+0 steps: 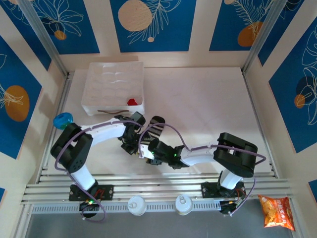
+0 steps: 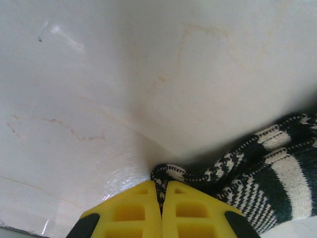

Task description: Roll the socks

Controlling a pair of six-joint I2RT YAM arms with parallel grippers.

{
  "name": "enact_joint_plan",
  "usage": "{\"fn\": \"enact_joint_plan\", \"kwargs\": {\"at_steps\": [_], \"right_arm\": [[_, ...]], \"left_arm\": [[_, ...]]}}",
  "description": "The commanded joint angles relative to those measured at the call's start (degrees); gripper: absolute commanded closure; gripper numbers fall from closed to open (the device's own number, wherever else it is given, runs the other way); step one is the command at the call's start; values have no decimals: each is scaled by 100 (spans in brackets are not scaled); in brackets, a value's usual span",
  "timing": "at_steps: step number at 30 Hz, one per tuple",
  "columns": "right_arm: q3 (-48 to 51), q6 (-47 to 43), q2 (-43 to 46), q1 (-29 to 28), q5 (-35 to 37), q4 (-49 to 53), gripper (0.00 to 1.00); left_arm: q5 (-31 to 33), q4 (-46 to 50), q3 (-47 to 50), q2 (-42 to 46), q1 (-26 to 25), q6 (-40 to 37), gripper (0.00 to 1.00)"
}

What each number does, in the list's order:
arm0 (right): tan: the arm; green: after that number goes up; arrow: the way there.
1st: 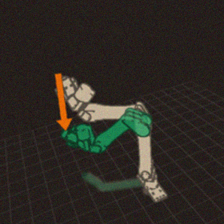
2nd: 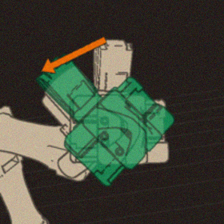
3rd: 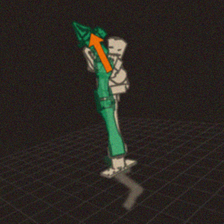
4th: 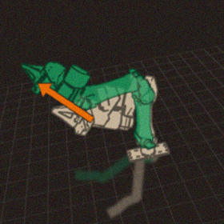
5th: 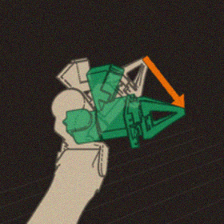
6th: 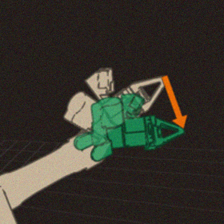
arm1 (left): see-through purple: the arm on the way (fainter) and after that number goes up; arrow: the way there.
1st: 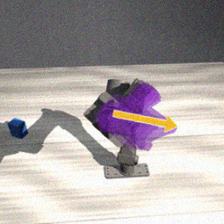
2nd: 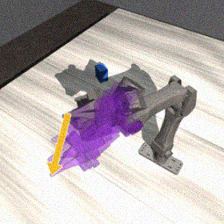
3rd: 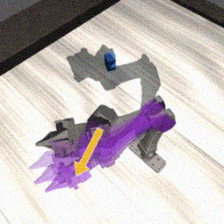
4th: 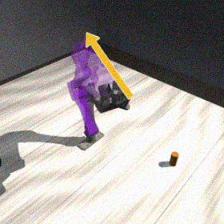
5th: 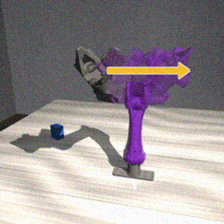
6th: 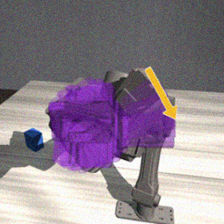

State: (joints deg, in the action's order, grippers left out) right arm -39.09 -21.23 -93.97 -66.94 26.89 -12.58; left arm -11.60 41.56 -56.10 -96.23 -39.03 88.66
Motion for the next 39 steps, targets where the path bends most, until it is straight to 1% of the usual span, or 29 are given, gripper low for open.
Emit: {"fn": "enact_joint_plan", "kwargs": {"at_steps": [1,7,13,15,16,18,20,21,22,25,27,28,29,31,34,35,37,39], "right_arm": [[-169,-183,-60,-206,541,-22,43],[-187,-203,-179,-447,833,102,43],[-303,-114,-417,-448,861,240,51],[-362,-65,-553,-406,869,273,56],[-404,-33,-628,-376,874,289,61],[-495,84,-735,-310,874,383,72],[-555,299,-789,-256,873,489,91],[-577,435,-807,-239,870,560,98],[-579,589,-825,-215,845,642,100],[-454,1040,-841,-197,638,779,100],[-347,1370,-858,-154,386,833,100],[-266,1549,-843,-120,282,822,100],[-185,1748,-830,-49,114,789,100],[-4,2030,-736,112,-320,665,100],[211,2256,-665,343,-928,460,100],[271,2317,-635,428,-1075,390,100],[350,2449,-596,656,-1533,310,100],[422,2611,-553,927,-2041,214,100]], "left_arm": [[43,440,-63,-221,21,63,100],[17,467,-184,-349,44,46,100],[-18,452,-255,-407,48,18,100],[-28,449,-256,-404,51,11,100],[-19,460,-261,-395,53,11,100],[-31,450,-255,-382,61,7,100],[-36,441,-245,-354,60,26,100],[-44,441,-238,-338,66,31,100],[-45,413,-222,-289,82,49,100],[-62,241,-97,-84,150,147,100],[-79,-19,50,98,215,228,89],[-88,-220,145,232,265,280,81],[-82,-338,228,363,313,350,71],[-37,-533,333,604,413,381,55],[7,-668,405,937,529,377,28],[20,-766,446,1054,560,358,23],[93,-948,564,1289,593,364,21],[153,-1337,787,1528,611,339,20]]}}
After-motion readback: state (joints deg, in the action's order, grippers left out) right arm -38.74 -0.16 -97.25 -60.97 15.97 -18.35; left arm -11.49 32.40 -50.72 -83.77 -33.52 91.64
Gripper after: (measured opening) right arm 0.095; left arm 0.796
